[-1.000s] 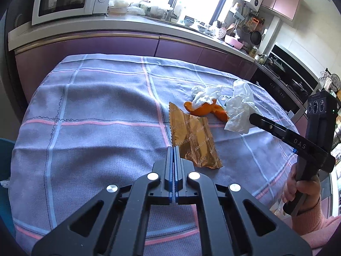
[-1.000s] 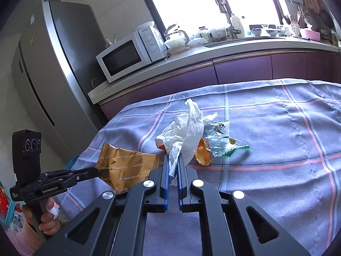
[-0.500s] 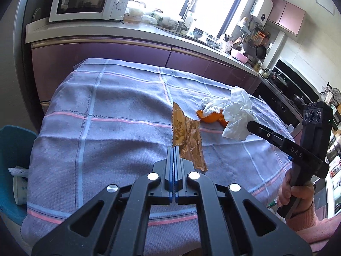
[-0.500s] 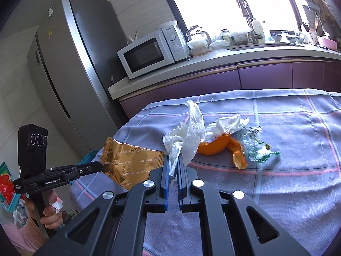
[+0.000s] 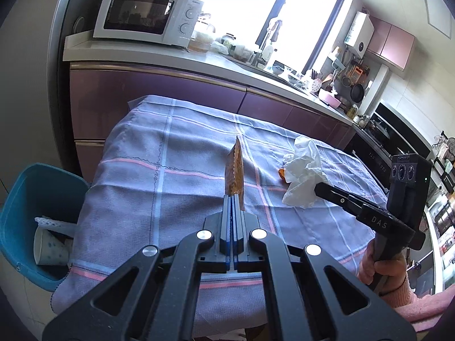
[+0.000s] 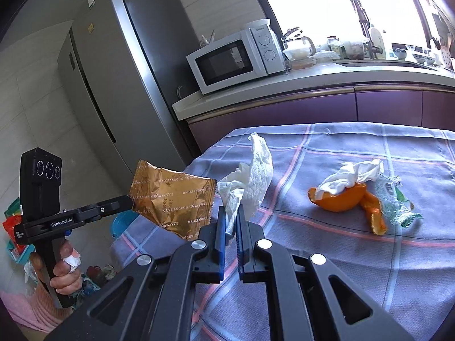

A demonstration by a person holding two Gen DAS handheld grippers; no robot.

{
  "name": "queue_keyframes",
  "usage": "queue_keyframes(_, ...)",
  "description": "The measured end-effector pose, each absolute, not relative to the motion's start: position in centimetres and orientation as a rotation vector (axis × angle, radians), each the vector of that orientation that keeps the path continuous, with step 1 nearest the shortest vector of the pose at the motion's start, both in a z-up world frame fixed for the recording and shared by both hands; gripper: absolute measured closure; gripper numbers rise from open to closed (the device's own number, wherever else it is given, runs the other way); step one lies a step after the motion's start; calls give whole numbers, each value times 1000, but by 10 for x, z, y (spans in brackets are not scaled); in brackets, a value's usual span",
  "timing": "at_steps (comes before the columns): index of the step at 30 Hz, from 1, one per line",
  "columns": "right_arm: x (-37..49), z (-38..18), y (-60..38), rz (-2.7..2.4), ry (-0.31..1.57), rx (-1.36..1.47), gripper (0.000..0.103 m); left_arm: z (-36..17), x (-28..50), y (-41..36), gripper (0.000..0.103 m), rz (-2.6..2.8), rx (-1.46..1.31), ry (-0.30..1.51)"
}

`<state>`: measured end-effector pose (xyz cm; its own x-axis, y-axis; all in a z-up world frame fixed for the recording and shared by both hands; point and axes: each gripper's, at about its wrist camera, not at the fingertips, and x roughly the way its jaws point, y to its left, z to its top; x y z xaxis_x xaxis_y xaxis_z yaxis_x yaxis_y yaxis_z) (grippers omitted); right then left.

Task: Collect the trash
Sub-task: 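Carry the gold wrapper and tissue over the teal bin with both tools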

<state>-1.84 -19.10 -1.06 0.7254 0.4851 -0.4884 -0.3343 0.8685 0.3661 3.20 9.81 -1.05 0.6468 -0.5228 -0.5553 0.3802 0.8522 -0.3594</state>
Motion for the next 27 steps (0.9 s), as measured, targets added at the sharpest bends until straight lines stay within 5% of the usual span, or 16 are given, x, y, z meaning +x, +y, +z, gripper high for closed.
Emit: queue_keyframes(27,17,4,-67,773,649,150,97,28,-18,235,102,-217,-336,560)
